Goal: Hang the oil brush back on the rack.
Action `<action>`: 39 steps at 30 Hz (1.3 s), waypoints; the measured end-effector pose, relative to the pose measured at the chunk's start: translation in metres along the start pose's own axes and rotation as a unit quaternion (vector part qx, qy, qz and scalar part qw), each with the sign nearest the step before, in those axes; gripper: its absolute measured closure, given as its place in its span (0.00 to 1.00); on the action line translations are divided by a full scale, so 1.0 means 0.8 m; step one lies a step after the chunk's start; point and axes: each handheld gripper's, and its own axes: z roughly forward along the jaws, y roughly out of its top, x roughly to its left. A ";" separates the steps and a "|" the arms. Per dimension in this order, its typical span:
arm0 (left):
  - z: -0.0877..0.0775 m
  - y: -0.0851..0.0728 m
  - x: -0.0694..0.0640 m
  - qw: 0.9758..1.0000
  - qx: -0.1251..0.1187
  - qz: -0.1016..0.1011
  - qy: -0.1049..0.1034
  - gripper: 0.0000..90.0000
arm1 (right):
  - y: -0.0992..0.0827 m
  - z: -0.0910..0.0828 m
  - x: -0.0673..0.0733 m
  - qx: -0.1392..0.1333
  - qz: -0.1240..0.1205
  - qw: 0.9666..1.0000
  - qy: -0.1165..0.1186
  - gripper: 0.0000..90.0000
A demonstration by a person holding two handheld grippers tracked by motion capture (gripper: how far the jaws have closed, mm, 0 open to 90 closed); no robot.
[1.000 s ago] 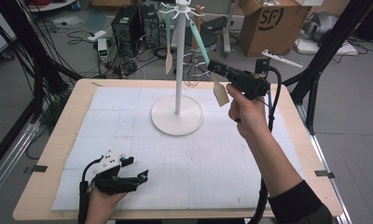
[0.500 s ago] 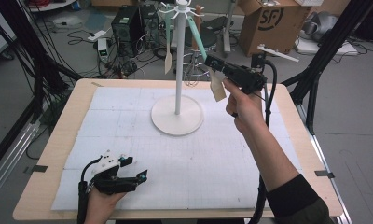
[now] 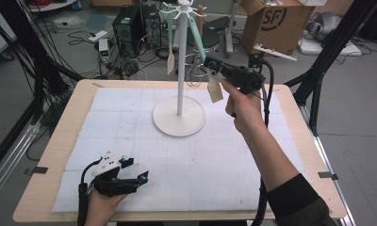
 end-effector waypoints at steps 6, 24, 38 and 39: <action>0.001 0.001 0.000 1.000 0.000 0.003 -0.001 0.25 | 0.000 0.004 -0.003 0.004 -0.003 1.000 -0.011 0.93; 0.000 0.001 0.000 1.000 -0.001 0.003 0.000 0.25 | -0.004 0.013 -0.009 0.007 0.008 1.000 -0.020 0.77; 0.002 0.003 -0.004 1.000 -0.001 0.004 0.000 0.25 | -0.054 -0.007 -0.021 0.032 0.000 0.999 -0.042 0.36; 0.002 0.003 -0.003 1.000 0.000 0.005 -0.001 0.25 | -0.058 -0.009 -0.021 0.031 -0.005 0.999 -0.044 0.33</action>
